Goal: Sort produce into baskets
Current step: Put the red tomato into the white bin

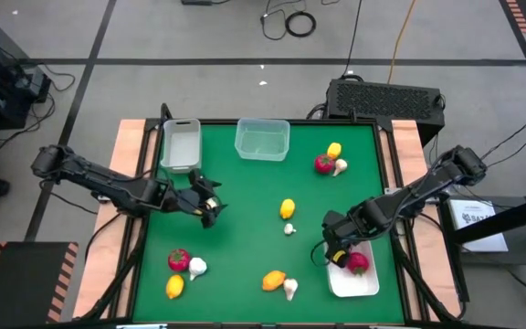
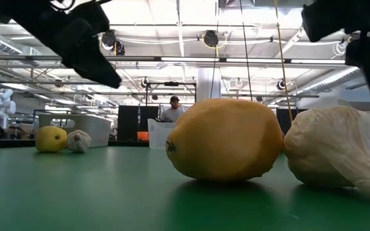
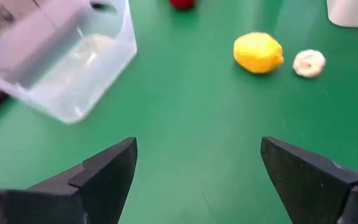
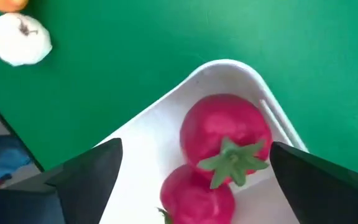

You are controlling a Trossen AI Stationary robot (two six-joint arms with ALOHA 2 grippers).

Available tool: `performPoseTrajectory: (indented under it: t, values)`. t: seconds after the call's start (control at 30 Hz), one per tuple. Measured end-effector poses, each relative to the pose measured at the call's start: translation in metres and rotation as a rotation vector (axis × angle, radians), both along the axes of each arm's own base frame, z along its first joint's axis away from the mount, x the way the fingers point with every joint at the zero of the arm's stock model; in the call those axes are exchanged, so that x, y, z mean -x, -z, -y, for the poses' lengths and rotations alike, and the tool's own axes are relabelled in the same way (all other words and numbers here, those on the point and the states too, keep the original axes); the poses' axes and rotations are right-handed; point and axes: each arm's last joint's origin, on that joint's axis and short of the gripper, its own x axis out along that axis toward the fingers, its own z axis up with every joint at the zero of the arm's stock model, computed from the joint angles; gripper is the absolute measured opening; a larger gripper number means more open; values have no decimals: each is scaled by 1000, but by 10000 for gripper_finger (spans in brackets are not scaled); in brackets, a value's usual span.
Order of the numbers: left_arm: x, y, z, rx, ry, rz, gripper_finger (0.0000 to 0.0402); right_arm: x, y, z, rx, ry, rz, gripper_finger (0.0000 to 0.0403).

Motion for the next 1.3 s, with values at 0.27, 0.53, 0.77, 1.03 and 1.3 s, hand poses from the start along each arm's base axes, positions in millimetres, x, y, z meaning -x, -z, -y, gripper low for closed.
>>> performPoseTrajectory:
  t: [0.27,0.53,0.77,1.03,1.3]
  values:
    - [-3,1,-6,-102,30,-35,349,-16,-19,42,225,86,71,393]
    - [-3,1,-6,-102,30,-35,349,-30,-16,127,375,115,61,393]
    - [-3,1,-6,-101,31,-35,349,-26,-13,189,429,110,41,393]
    - [-3,1,-6,-101,32,-35,349,-27,12,230,373,145,-47,393]
    - [-3,1,-6,-101,31,-35,349,-31,31,251,369,154,-87,393]
